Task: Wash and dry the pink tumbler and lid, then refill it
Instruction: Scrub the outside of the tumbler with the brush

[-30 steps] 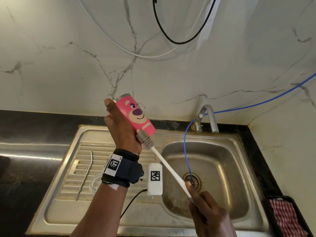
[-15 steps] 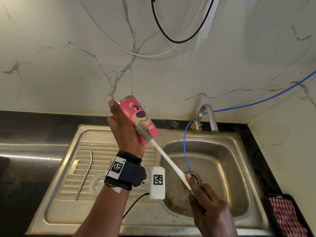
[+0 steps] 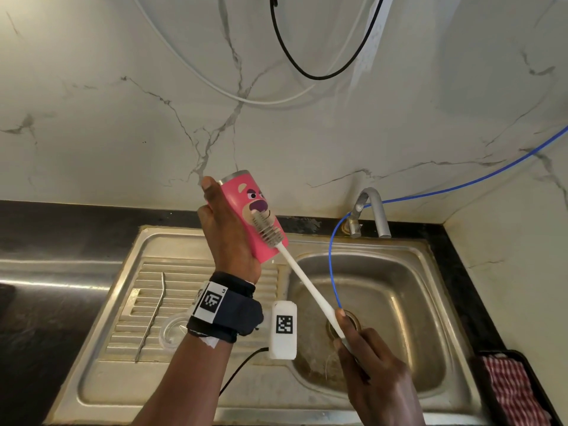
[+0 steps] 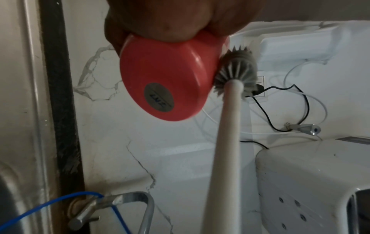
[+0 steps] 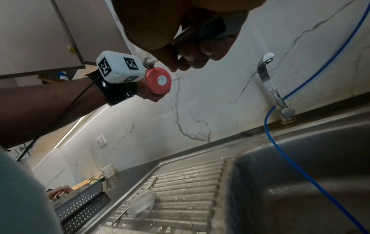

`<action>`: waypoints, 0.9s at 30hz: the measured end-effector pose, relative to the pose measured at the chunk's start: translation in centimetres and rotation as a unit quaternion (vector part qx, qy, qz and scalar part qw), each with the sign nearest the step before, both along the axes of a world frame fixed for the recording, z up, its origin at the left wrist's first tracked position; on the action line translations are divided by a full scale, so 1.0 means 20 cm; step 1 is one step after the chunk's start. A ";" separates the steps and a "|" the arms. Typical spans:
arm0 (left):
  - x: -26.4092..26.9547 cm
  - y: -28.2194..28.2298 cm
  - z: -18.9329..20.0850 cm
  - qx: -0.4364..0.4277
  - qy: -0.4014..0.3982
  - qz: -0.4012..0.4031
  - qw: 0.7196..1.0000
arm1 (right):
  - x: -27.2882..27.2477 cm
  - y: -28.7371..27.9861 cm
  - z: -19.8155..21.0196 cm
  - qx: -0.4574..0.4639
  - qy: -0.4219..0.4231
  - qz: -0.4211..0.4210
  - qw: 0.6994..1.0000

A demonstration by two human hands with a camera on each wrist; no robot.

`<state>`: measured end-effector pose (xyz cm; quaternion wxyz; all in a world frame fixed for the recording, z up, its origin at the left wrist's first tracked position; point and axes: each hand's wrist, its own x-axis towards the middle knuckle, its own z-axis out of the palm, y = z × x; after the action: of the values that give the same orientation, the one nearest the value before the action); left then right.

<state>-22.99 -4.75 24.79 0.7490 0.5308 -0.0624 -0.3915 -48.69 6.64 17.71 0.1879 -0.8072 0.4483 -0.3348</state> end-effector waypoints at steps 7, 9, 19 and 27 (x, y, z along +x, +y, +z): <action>-0.02 0.02 0.01 0.006 0.011 -0.023 1.000 | 0.00 0.00 0.02 0.019 -0.012 -0.007 1.000; -0.05 0.02 0.01 -0.001 0.004 -0.034 0.999 | 0.02 -0.01 0.03 0.006 -0.023 -0.013 1.000; -0.03 0.04 0.00 0.007 -0.007 -0.069 0.998 | -0.01 0.04 0.07 0.012 -0.037 0.004 0.999; -0.02 0.04 0.04 0.001 -0.021 -0.069 0.997 | -0.03 0.09 0.03 0.007 -0.002 0.040 0.999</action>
<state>-23.37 -4.03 25.65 0.7182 0.5340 -0.1141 -0.4312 -49.25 8.39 18.24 0.2079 -0.8224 0.4179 -0.3253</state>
